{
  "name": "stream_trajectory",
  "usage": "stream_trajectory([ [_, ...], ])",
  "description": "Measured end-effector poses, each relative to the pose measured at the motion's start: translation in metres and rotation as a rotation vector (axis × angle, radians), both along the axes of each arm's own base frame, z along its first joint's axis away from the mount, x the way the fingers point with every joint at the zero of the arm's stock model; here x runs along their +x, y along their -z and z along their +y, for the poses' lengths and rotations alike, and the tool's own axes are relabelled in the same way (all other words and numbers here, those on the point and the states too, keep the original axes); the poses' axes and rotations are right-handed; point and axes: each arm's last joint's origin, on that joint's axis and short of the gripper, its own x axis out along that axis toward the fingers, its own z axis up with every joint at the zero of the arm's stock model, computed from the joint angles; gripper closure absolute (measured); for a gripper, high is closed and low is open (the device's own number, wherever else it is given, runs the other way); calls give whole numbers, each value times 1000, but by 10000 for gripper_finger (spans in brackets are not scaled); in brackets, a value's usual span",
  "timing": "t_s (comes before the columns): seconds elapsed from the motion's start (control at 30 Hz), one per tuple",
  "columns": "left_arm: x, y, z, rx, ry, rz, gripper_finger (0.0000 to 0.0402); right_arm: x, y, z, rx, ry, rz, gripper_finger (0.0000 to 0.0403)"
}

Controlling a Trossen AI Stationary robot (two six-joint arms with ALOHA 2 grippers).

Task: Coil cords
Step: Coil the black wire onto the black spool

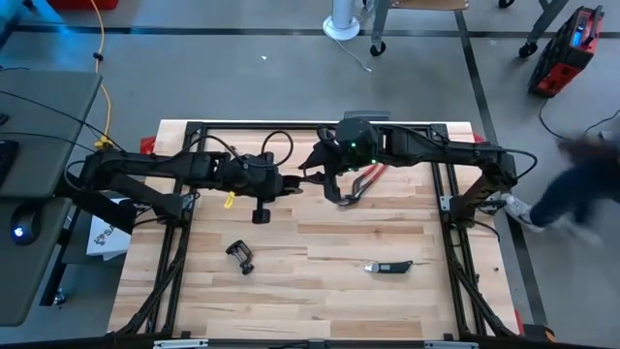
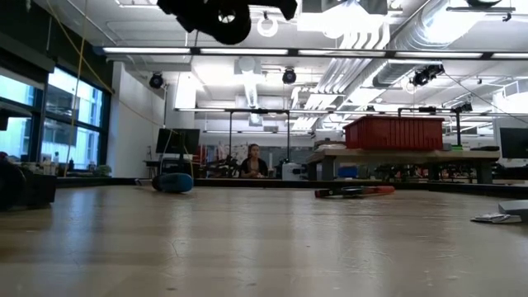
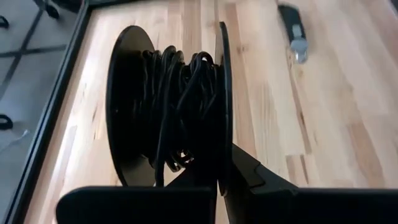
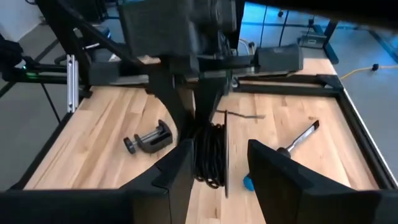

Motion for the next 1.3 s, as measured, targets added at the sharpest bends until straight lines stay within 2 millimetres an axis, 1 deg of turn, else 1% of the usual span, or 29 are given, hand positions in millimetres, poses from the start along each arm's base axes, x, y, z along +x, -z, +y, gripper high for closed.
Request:
stream_trajectory([
  [0.1, 2, -2, 0, -11, 11, -28, 401, 3, 4, 0, 3, -11, 11, 258],
  [0.33, 2, -2, -1, -25, 14, -31, 401, 8, 10, 1, 28, -44, 21, 264],
  [0.43, 3, -3, -1, -25, 14, -48, 401, 10, 12, 1, 30, -45, 27, 290],
  [0.6, 3, -2, -1, -25, 16, -38, 401, 13, 15, 1, 29, -47, 29, 382],
  [0.63, 3, -2, -1, -27, 20, -37, 401, 14, 15, 1, 29, -48, 24, 392],
  [0.77, 2, -1, -1, -43, 20, -21, 402, 13, 16, 1, 73, -22, 41, 399],
  [0.87, -2, 2, -2, -119, -29, 19, 397, 10, 21, 1, 102, -1, 109, 401],
  [0.93, -3, 4, -2, -153, -28, 46, 390, 7, 26, 2, 108, 2, 159, 402],
  [1.07, -9, 21, -4, -169, -25, 145, 380, 3, 44, -2, 134, 38, 233, 402],
  [1.2, -15, 38, -5, -198, -60, 205, 379, -2, 70, -3, 162, 51, 332, 402],
  [1.3, -21, 56, -10, -221, -78, 260, 380, -7, 92, 0, 242, 17, 400, 402],
])
